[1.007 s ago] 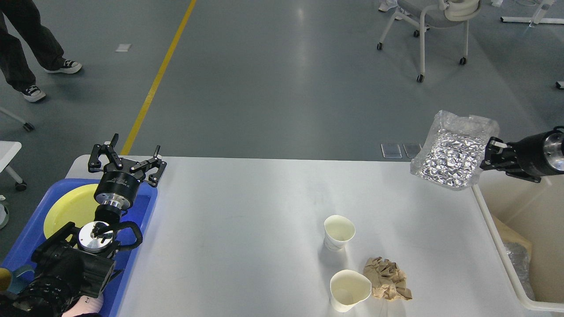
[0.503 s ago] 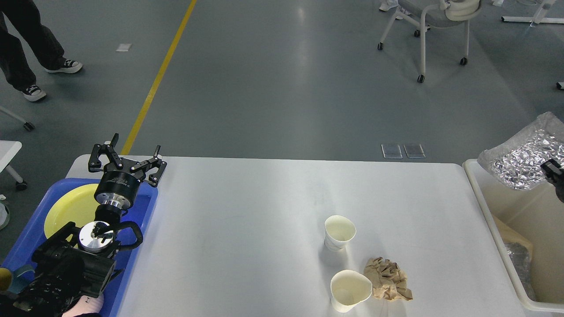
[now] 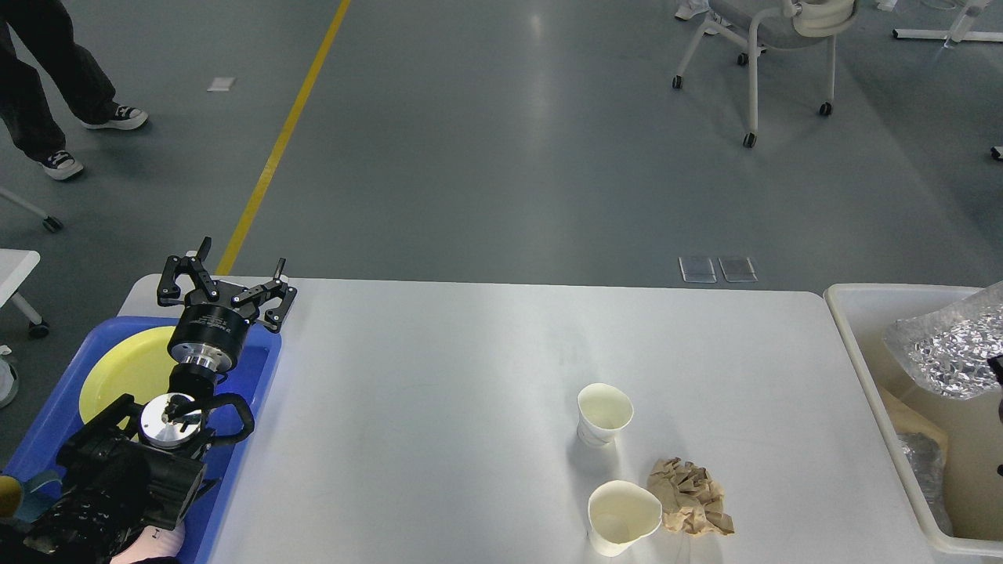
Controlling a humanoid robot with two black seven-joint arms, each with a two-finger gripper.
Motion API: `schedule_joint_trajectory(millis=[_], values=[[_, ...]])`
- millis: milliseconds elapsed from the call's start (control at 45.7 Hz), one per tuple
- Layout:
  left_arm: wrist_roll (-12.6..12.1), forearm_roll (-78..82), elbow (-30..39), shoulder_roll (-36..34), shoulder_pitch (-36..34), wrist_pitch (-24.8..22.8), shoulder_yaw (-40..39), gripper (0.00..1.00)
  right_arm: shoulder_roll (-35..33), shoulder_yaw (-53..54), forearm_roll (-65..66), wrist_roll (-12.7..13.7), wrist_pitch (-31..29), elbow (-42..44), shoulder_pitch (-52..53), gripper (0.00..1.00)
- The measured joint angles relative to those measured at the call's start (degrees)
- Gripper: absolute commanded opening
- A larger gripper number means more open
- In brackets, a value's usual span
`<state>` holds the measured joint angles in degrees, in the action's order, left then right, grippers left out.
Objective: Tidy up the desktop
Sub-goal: 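Lower the foil ball into the white bin and open the right gripper, then raise the right gripper and move it down to the brown paper scrap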
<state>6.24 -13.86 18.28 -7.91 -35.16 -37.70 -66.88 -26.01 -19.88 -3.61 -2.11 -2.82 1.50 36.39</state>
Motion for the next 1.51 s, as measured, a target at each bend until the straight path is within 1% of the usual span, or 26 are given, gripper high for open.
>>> schedule_joint_trajectory(millis=[66, 88, 109, 131, 350, 853, 985, 1204, 1291, 1510], values=[[0.0, 0.0, 0.0, 0.0, 0.0, 0.0, 0.0, 1.00, 0.2, 0.0, 0.0, 0.0, 0.0, 0.0, -0.1, 0.00], [0.0, 0.0, 0.0, 0.0, 0.0, 0.0, 0.0, 1.00, 0.2, -0.1, 0.0, 0.0, 0.0, 0.0, -0.2, 0.07], [0.0, 0.0, 0.0, 0.0, 0.0, 0.0, 0.0, 1.00, 0.3, -0.2, 0.0, 0.0, 0.0, 0.0, -0.2, 0.52], [0.0, 0.0, 0.0, 0.0, 0.0, 0.0, 0.0, 1.00, 0.3, -0.3, 0.0, 0.0, 0.0, 0.0, -0.2, 1.00], [0.0, 0.0, 0.0, 0.0, 0.0, 0.0, 0.0, 1.00, 0.8, -1.2, 0.1, -0.5, -0.7, -0.3, -0.9, 1.00], [0.0, 0.0, 0.0, 0.0, 0.0, 0.0, 0.0, 1.00, 1.7, -1.2, 0.0, -0.5, -0.8, -0.3, -0.6, 1.00], [0.0, 0.0, 0.0, 0.0, 0.0, 0.0, 0.0, 1.00, 2.6, -1.3, 0.0, -0.5, -0.8, -0.2, 1.1, 1.00], [0.0, 0.0, 0.0, 0.0, 0.0, 0.0, 0.0, 1.00, 3.1, -2.5, 0.2, -0.3, -1.7, -0.4, 7.7, 1.00], [0.0, 0.0, 0.0, 0.0, 0.0, 0.0, 0.0, 1.00, 3.4, -5.9, 0.4, -0.3, -3.6, -0.7, 11.0, 1.00], [0.0, 0.0, 0.0, 0.0, 0.0, 0.0, 0.0, 1.00, 5.3, -18.3, 0.5, -0.6, -11.3, -1.0, 19.3, 1.00]])
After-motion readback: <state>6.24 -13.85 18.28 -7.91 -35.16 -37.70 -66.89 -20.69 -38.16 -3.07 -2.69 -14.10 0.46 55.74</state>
